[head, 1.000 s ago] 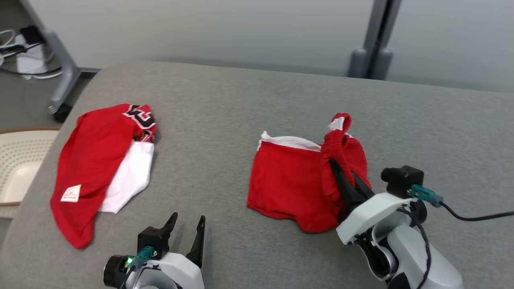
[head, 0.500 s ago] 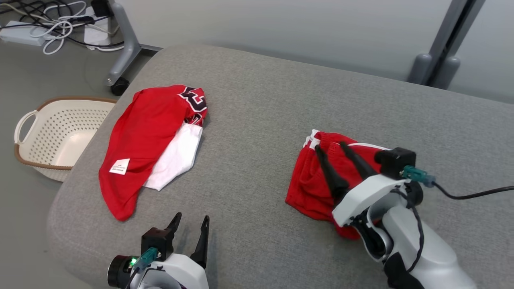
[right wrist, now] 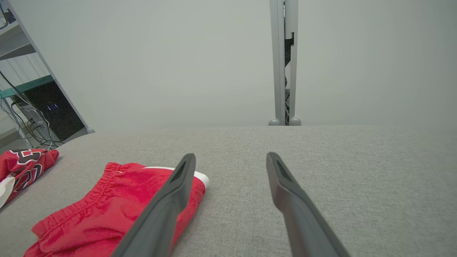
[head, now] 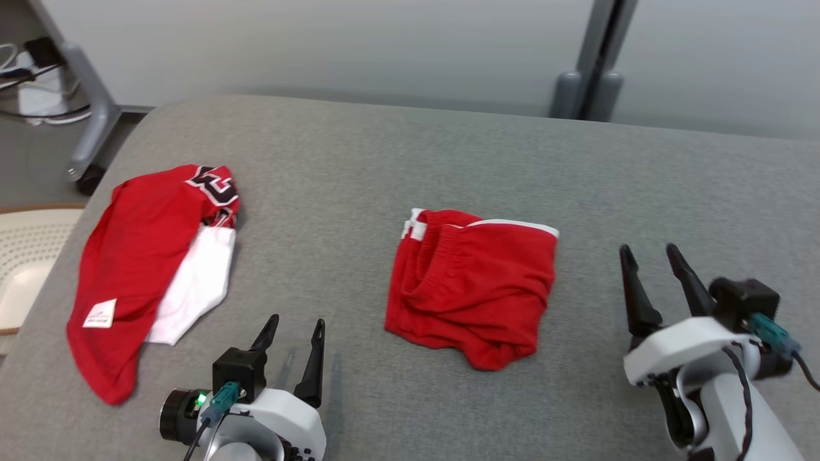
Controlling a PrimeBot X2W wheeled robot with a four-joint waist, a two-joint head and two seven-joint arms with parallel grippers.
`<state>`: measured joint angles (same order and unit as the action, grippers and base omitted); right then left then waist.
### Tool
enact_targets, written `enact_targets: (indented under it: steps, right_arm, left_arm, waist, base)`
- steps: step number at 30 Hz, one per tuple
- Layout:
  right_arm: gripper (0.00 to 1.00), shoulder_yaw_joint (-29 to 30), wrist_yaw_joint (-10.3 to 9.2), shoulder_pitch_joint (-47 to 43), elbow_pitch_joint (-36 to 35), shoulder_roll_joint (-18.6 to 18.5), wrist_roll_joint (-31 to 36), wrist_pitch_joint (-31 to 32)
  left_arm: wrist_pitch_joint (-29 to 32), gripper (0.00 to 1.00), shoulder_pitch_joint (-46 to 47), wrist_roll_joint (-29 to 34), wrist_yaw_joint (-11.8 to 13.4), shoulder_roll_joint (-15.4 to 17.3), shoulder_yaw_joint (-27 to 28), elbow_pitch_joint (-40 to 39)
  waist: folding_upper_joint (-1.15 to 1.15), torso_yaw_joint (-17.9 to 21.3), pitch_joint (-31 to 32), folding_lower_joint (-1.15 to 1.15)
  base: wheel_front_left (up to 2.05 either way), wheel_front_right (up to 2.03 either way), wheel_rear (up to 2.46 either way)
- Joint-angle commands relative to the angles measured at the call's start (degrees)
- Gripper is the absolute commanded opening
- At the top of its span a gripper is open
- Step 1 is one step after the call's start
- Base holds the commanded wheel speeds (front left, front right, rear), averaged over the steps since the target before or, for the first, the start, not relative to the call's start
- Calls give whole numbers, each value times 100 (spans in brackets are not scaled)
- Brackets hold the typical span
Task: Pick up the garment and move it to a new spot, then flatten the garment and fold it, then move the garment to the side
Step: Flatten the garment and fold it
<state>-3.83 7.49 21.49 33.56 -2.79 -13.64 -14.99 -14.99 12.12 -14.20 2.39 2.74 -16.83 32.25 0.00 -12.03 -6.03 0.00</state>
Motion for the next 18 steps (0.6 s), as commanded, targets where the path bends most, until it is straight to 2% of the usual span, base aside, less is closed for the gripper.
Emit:
enact_targets:
  steps: [1, 8, 18]
  right_arm:
    - [100, 131, 0, -175, -87, -25, 36, -26]
    - [100, 396, 0, -801, -337, -28, 354, -27]
    - [100, 161, 0, -1412, -507, -30, 273, -27]
  left_arm:
    - [-28, 100, -74, 43, -4, 29, 69, -22]
    - [-28, 100, -256, 219, -15, 31, 353, -113]
    - [-28, 100, -797, 437, -57, 28, 814, -315]
  waist:
    - [0, 250, 50, 0]
    - [0, 735, 171, 0]
    - [0, 1112, 540, 0]
  base:
    - [0, 0, 0]
    - [0, 0, 0]
    - [0, 0, 0]
